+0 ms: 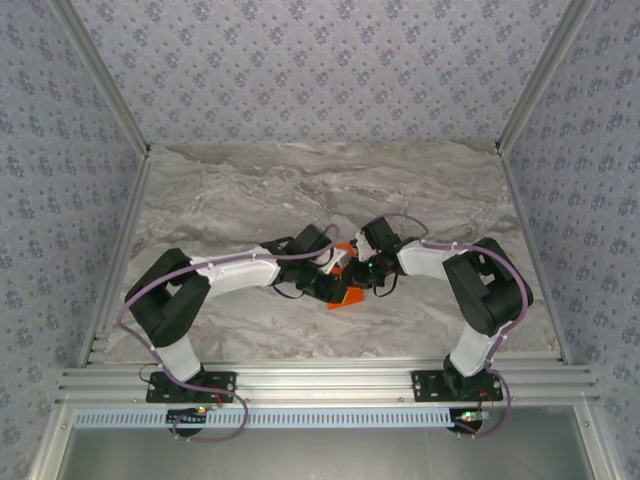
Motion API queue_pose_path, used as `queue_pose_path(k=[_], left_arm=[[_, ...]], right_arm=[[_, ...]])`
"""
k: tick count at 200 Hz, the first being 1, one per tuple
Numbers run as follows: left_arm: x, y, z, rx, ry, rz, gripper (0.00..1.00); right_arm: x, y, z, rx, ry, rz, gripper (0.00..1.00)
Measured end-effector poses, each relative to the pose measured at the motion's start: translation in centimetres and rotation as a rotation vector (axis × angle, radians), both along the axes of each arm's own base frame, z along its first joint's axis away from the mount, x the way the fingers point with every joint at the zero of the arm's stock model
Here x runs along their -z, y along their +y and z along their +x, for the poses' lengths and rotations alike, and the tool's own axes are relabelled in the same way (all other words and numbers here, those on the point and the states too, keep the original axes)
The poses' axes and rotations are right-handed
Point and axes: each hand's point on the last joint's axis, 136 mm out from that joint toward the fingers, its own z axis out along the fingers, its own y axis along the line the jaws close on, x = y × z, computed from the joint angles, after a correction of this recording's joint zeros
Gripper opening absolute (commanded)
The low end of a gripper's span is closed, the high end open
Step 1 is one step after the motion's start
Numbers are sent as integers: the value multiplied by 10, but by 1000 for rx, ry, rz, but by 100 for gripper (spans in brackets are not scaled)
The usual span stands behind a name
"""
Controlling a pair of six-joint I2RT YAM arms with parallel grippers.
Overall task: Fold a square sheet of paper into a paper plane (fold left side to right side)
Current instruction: First fold the triangle in half at the center of the table.
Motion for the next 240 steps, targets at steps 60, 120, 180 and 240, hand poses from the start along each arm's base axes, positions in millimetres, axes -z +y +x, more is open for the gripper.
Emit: queue_pose_path(k=[60,120,180,240], left_arm=[[20,3,-2,-25,39,22,21],[35,12,-11,-37,72,50,21],[40,14,-12,-48,72,48,19],[43,15,-14,-73,60,23,16]], right_arm=[[0,0,0,0,3,0,12],[0,0,0,-4,6,-5,13],[0,0,0,-9,9,-10,13],[0,0,0,-15,10,-13,12]])
